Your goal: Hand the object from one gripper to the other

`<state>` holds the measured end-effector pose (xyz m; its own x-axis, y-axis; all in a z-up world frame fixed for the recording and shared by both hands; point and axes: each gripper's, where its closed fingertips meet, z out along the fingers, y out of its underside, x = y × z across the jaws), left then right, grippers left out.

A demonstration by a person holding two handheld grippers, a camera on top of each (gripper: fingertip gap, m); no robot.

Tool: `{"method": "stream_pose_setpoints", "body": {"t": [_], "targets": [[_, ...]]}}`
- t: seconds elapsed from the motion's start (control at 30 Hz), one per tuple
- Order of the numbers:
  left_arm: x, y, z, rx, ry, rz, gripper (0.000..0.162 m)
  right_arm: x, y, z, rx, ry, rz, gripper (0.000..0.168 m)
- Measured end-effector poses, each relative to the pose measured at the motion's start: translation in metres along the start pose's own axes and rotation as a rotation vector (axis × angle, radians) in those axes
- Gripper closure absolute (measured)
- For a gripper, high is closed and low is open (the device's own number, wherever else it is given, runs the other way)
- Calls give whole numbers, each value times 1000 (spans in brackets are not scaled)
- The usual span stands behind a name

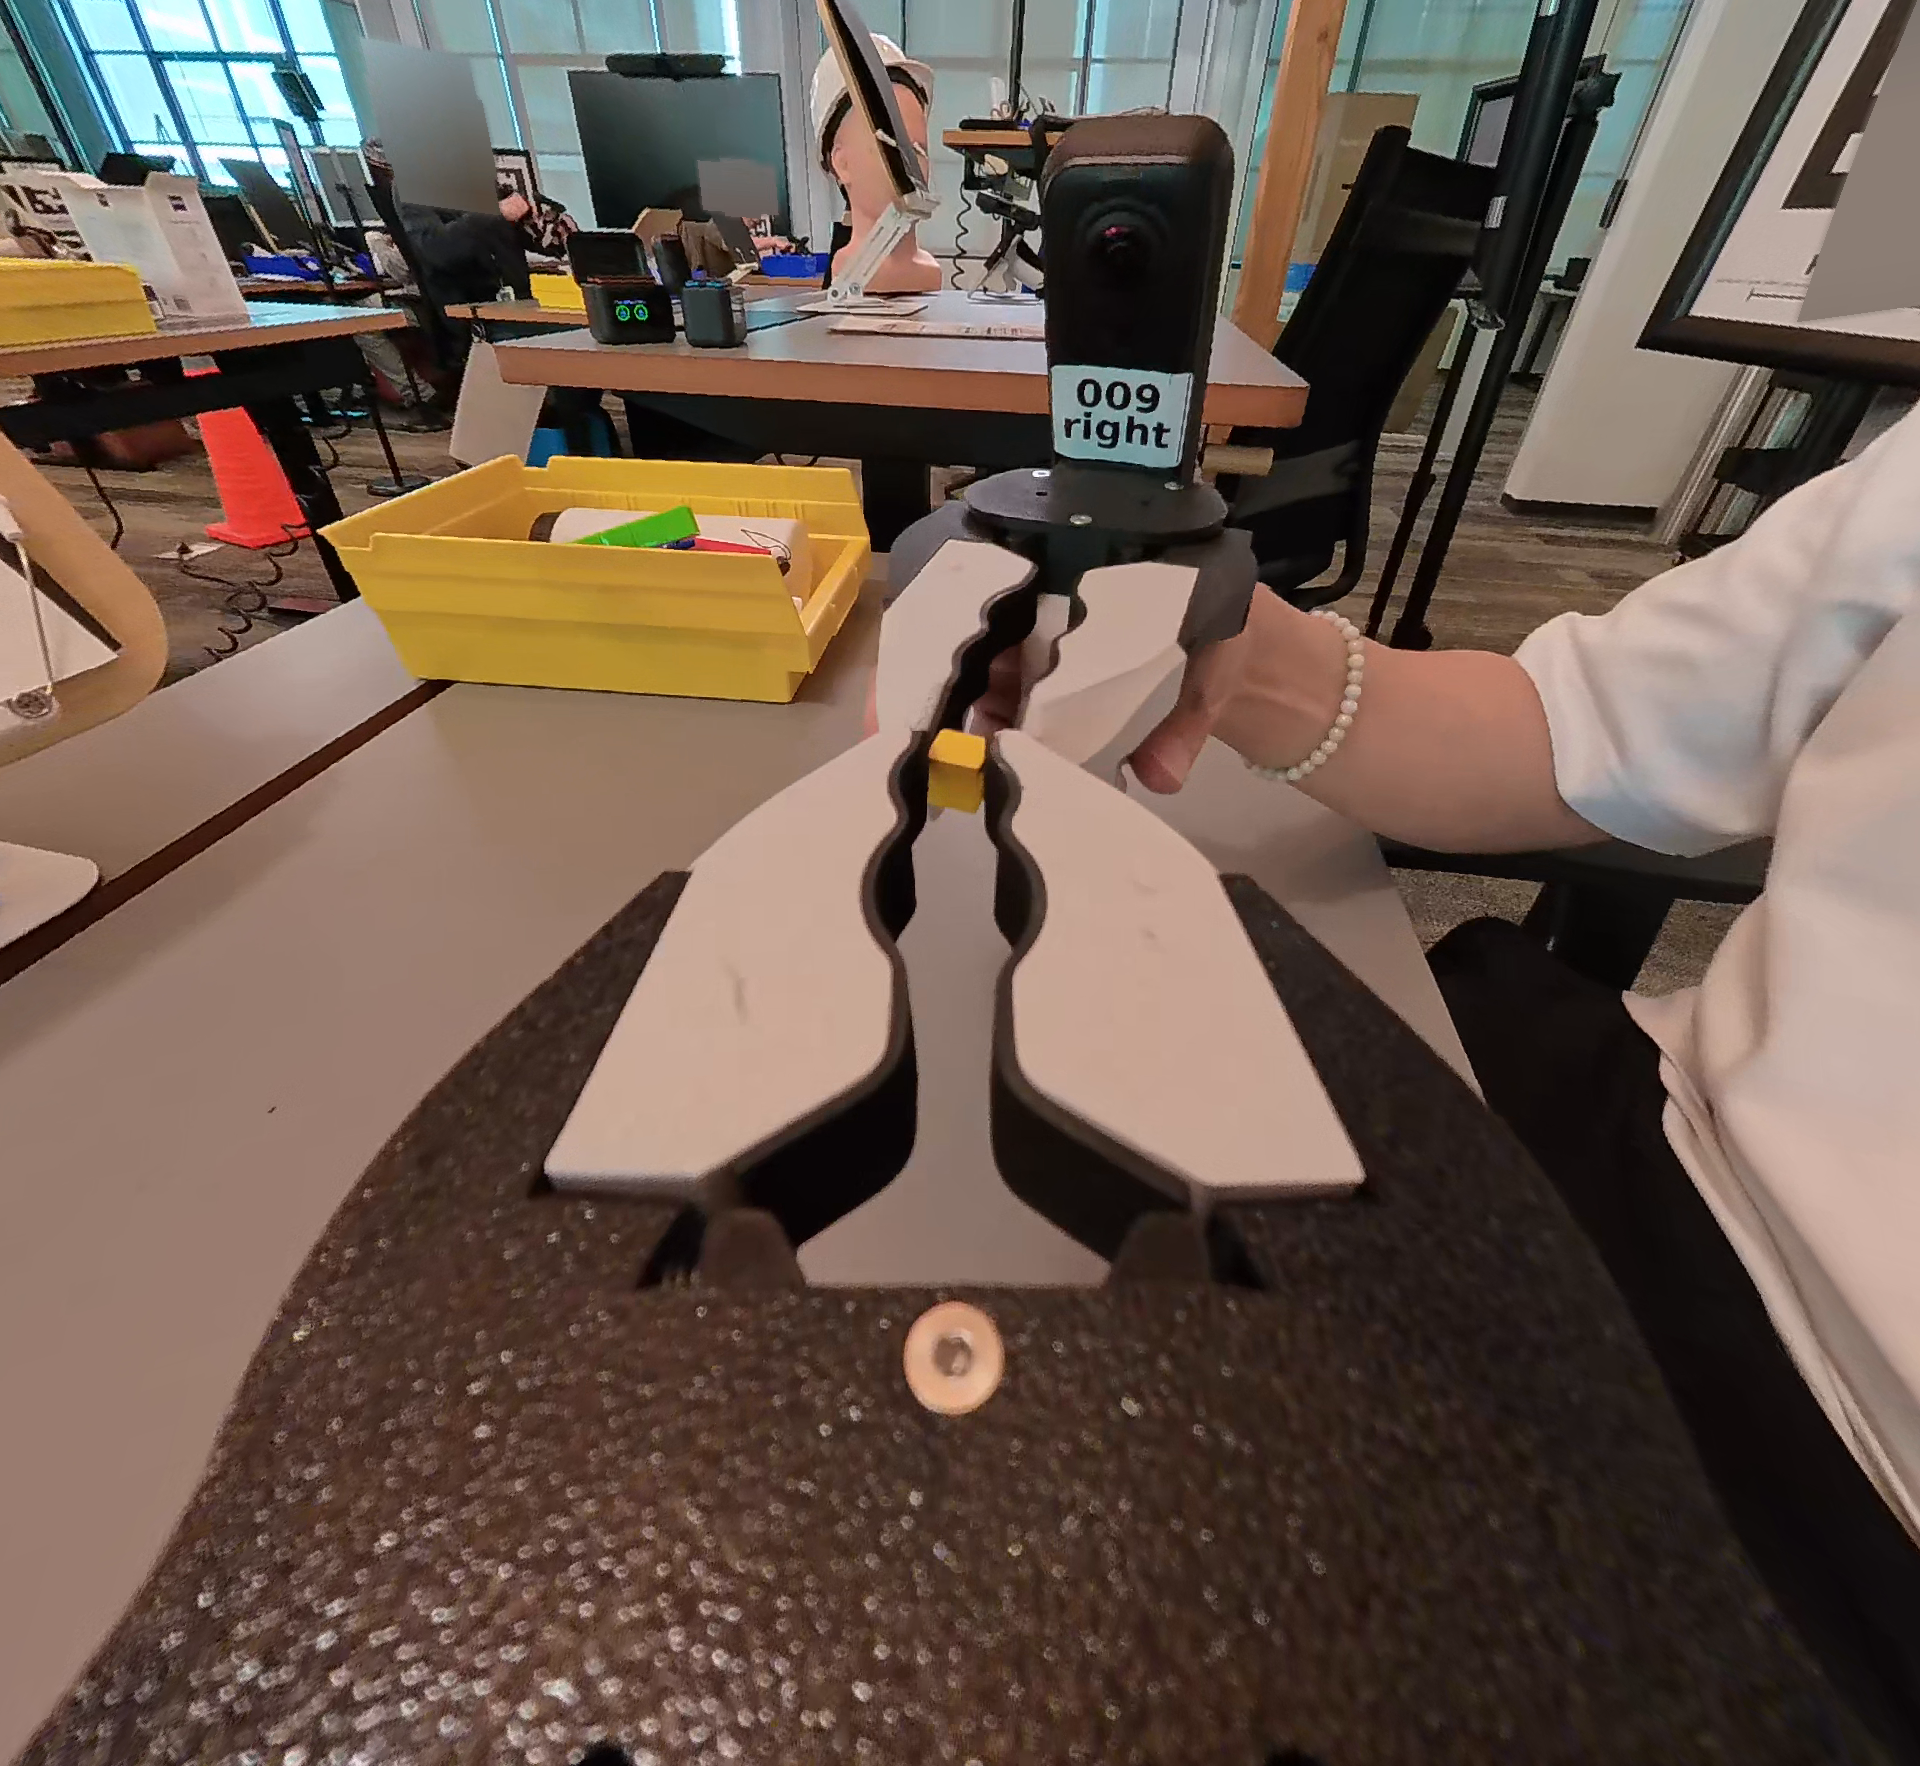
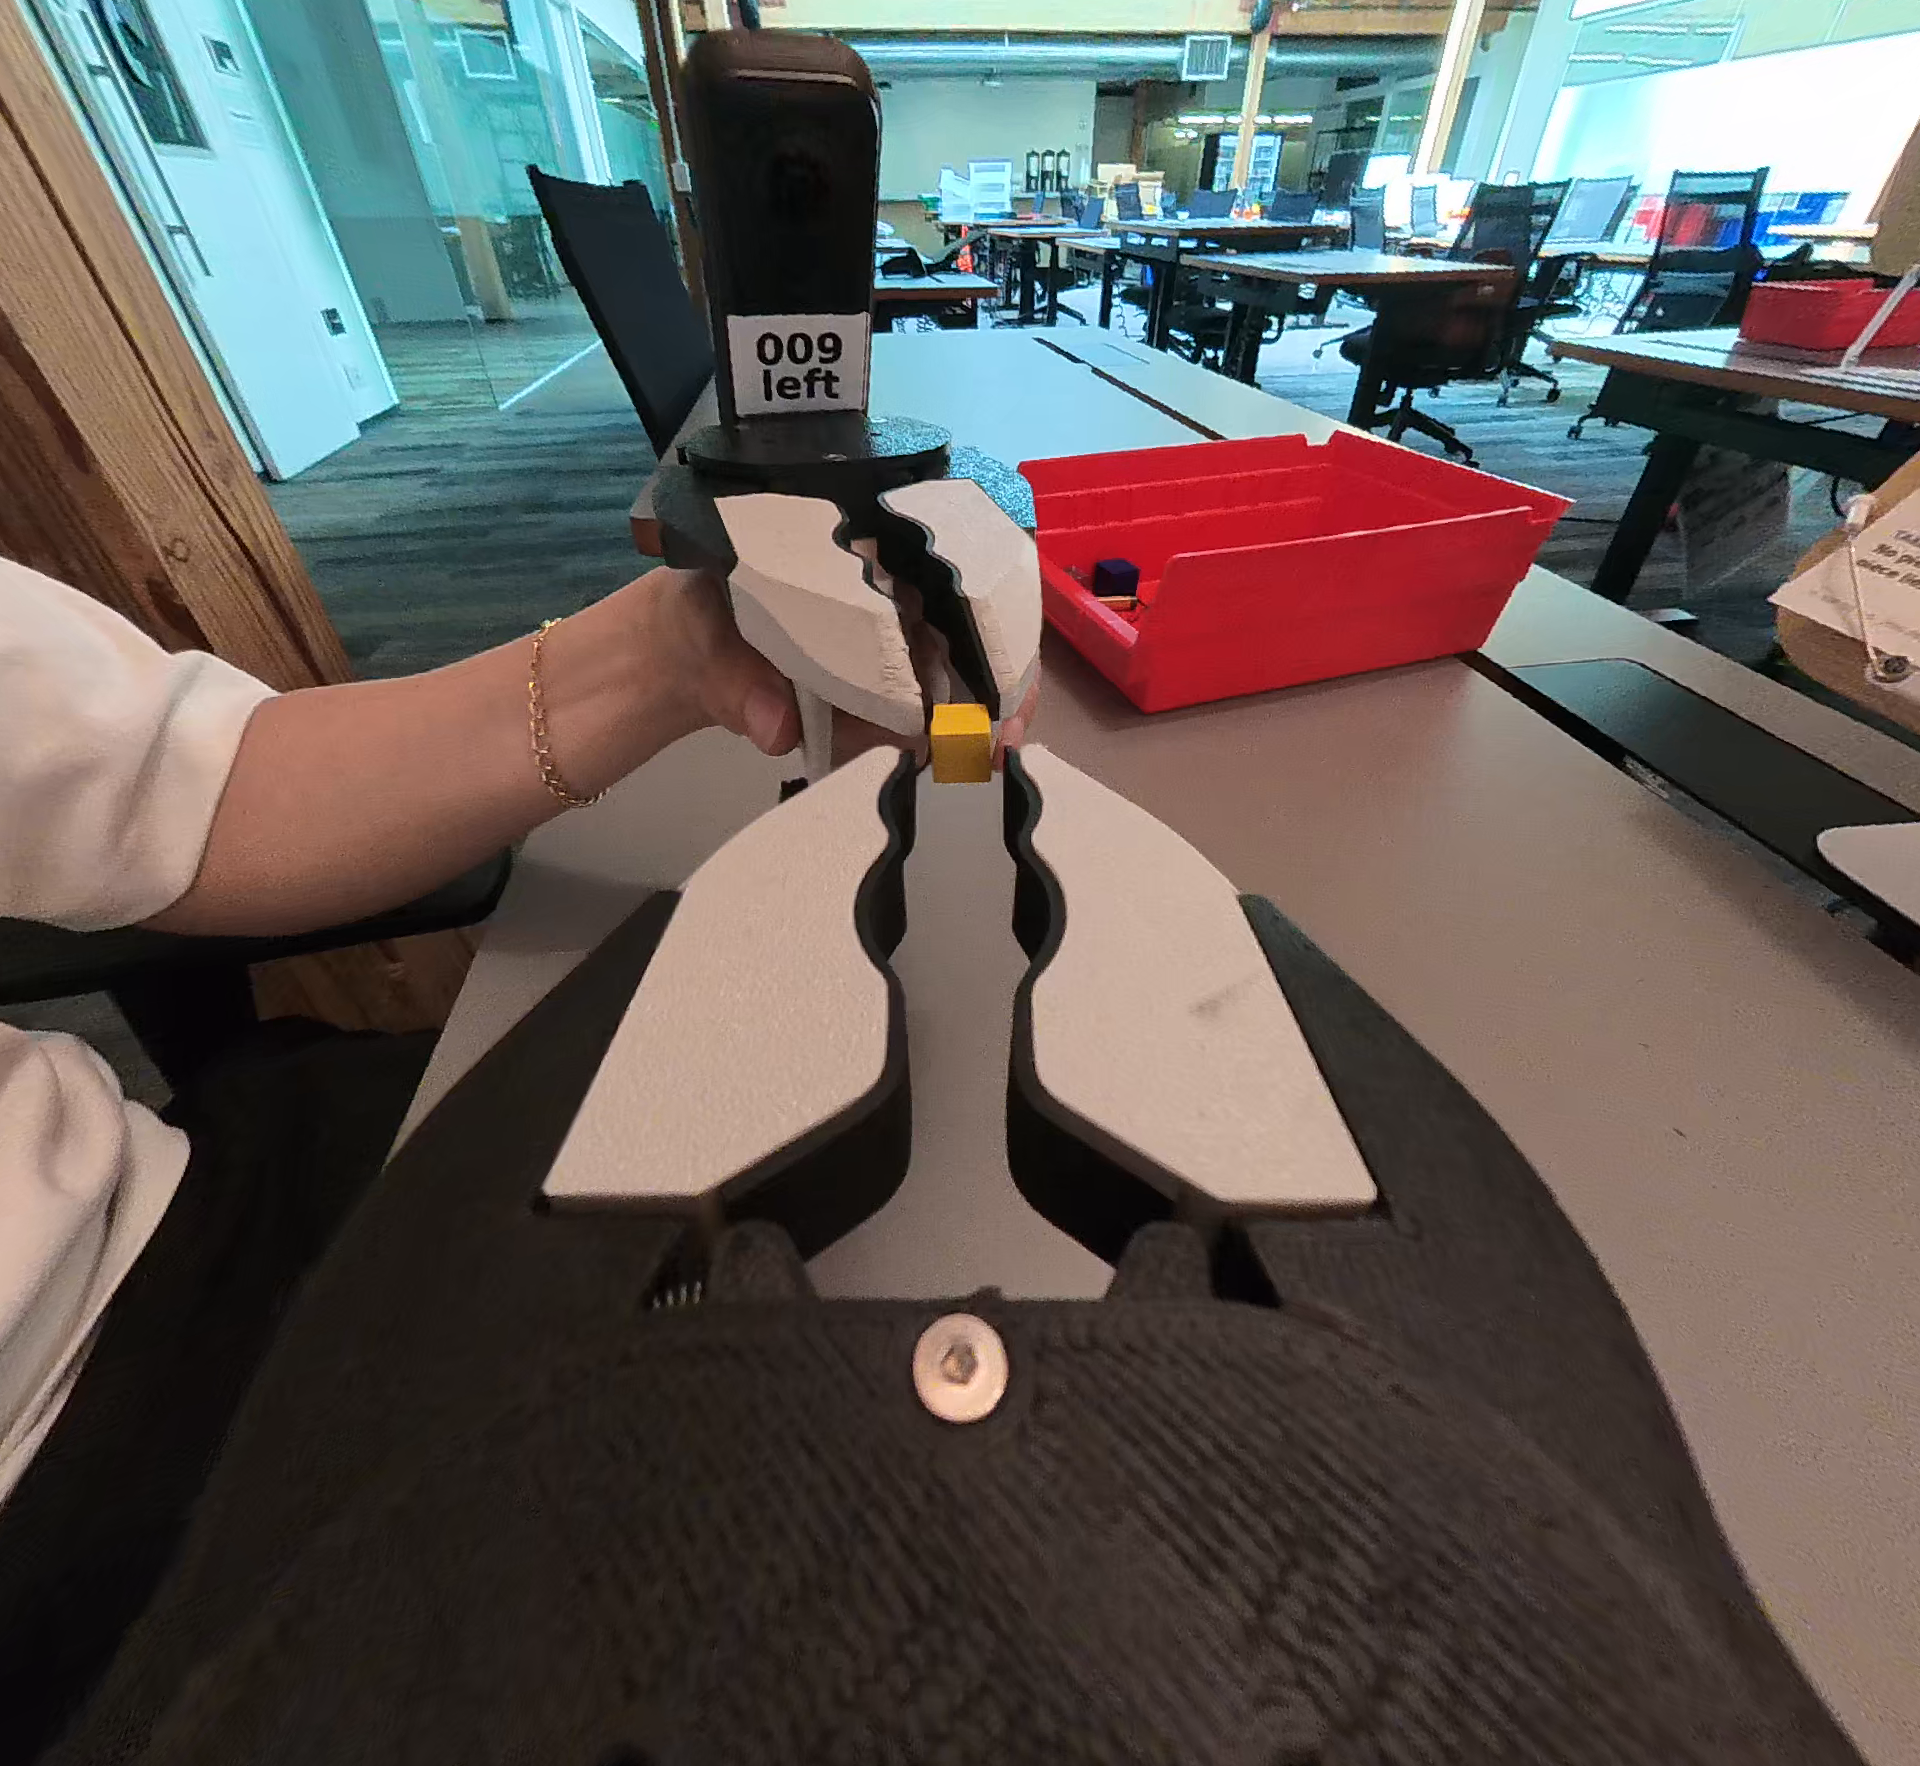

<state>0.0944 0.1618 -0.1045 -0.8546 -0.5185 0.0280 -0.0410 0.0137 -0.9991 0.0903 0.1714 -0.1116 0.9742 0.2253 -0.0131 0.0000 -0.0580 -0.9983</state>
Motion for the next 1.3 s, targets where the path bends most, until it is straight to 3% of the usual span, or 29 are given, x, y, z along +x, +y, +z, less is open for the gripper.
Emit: {"method": "stream_pose_setpoints", "body": {"t": [0.33,0.77,1.0,1.3], "targets": [[-1,-2,2,12,-10,5,153,2,-2,-1,19,-11,28,158],[50,4,-8,-5,337,-23,141,-55,9,-13,-26,-556,294,158],[80,21,-11,-96,492,69,144,-79,19,-16,-105,-712,358,159],[88,32,-11,-203,493,178,148,-93,27,-19,-213,-808,520,158]]}}
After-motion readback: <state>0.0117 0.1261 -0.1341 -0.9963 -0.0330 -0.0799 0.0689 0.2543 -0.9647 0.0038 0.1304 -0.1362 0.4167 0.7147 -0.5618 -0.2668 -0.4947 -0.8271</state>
